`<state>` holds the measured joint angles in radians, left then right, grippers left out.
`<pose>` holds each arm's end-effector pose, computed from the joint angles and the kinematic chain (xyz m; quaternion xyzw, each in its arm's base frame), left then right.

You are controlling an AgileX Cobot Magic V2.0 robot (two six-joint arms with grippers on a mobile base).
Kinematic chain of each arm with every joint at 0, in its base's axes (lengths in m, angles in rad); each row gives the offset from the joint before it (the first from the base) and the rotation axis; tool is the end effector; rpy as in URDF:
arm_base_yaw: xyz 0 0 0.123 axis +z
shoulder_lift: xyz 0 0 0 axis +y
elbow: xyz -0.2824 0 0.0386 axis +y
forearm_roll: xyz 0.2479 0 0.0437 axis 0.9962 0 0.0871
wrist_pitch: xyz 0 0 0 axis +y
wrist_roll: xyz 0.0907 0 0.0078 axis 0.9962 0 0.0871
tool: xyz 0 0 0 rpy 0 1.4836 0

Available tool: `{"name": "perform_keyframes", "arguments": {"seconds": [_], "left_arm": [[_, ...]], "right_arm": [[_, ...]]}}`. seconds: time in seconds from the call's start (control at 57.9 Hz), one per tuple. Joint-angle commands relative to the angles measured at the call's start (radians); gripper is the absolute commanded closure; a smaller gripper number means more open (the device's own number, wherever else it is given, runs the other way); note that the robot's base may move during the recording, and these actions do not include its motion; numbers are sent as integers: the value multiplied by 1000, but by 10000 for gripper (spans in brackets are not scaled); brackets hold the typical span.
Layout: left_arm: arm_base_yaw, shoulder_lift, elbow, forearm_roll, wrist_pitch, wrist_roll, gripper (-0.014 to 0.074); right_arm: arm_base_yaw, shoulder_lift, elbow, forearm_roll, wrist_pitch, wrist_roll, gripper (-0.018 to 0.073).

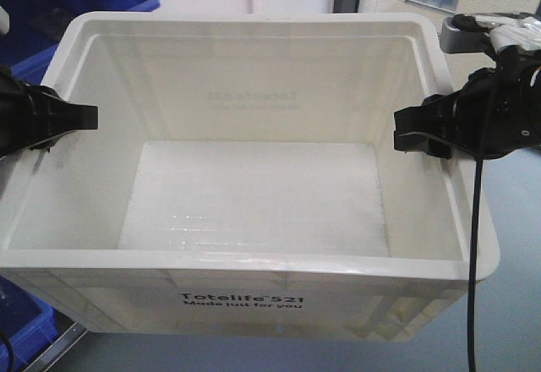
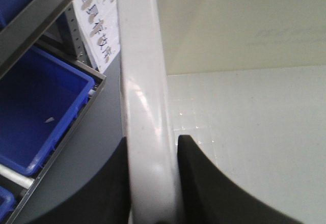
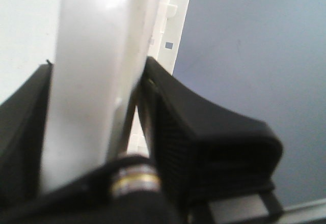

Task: Move bin from left to right shelf
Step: 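Carry the crate in both grippers toward the other blue-bin shelf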

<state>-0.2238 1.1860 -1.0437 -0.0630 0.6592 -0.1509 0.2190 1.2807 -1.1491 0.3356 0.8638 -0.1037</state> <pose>0.2431 -0.0589 0.3477 0.0185 0.9092 -0.1047 0.4026 0.2525 0.0796 0.3474 -0.0893 0.9301 0.1736 0.3112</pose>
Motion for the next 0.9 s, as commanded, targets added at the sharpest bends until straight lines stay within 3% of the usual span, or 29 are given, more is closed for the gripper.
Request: {"name": "perform_keyframes", "arguments": {"seconds": [0.0, 0.881], "left_arm": [[-6, -37, -38, -22, -131, 16, 603], [-6, -37, -38, -22, -131, 16, 603]], "right_arm": [[0, -41, -39, 37, -84, -41, 564], [0, -41, -39, 37, -84, -41, 564]]}}
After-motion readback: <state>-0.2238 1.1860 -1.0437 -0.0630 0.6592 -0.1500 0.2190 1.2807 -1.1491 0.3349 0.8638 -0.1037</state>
